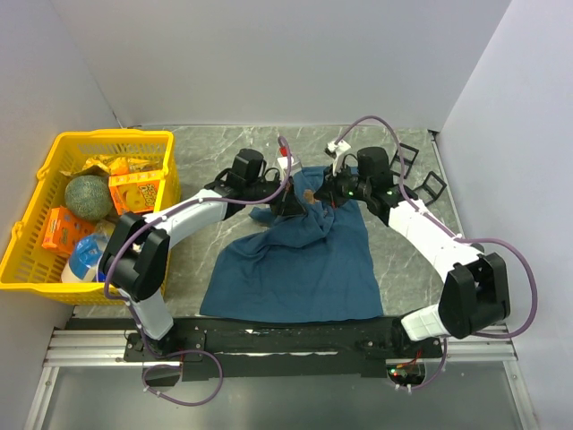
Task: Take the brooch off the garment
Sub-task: Remove the brooch from the clothes, then close the brooch.
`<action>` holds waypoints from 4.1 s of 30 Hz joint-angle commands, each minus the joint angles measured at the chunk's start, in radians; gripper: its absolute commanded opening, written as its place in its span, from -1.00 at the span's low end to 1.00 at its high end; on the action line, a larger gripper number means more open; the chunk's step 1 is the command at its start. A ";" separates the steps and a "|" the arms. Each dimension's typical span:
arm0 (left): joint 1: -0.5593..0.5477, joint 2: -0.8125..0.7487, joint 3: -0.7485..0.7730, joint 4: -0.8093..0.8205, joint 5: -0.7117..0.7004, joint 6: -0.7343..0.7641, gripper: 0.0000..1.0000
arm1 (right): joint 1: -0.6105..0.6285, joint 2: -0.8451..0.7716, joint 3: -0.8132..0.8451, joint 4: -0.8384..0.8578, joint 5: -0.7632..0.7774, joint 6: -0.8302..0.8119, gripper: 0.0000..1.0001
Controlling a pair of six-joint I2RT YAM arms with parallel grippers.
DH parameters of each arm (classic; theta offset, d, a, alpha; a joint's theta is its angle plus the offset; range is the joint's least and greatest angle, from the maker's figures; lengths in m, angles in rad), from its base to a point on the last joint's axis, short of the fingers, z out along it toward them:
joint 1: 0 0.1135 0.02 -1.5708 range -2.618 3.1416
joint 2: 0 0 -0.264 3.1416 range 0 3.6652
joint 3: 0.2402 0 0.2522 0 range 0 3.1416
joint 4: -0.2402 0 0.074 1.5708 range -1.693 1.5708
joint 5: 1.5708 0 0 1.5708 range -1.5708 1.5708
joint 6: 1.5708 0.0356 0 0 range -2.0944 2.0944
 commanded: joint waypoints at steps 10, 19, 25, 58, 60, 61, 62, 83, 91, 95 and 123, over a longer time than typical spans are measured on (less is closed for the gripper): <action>-0.011 -0.003 0.039 -0.030 0.028 0.013 -0.98 | 0.005 0.050 0.125 0.108 0.108 0.034 -1.00; 0.010 -0.025 0.065 -0.085 -0.030 0.070 -0.98 | -0.007 0.015 0.139 0.100 0.211 0.032 -1.00; 0.087 -0.041 0.081 -0.117 -0.111 0.116 -0.98 | -0.044 -0.036 0.157 -0.004 0.131 -0.011 -1.00; 0.113 -0.171 0.084 -0.216 0.242 0.355 0.93 | -0.070 -0.189 -0.030 -0.256 -0.421 -0.248 -1.00; 0.113 -0.159 0.094 -0.284 0.345 0.407 0.92 | -0.072 -0.182 -0.027 -0.277 -0.496 -0.261 -1.00; 0.113 -0.156 0.101 -0.303 0.371 0.448 0.92 | -0.073 -0.178 -0.025 -0.296 -0.525 -0.274 -1.00; 0.112 -0.156 0.102 -0.314 0.390 0.456 0.92 | -0.078 -0.174 -0.021 -0.305 -0.548 -0.279 -1.00; -0.017 -0.058 0.151 -0.365 0.445 0.424 0.66 | -0.081 -0.119 -0.045 -0.224 -0.622 -0.201 -1.00; -0.026 -0.039 0.159 -0.329 0.435 0.367 0.46 | -0.081 -0.116 -0.053 -0.213 -0.601 -0.198 -1.00; -0.037 -0.038 0.159 -0.345 0.433 0.384 0.45 | -0.080 -0.119 -0.056 -0.208 -0.598 -0.196 -1.00; -0.058 -0.016 0.150 -0.285 0.425 0.311 -0.09 | -0.098 -0.117 -0.057 -0.198 -0.641 -0.170 -1.00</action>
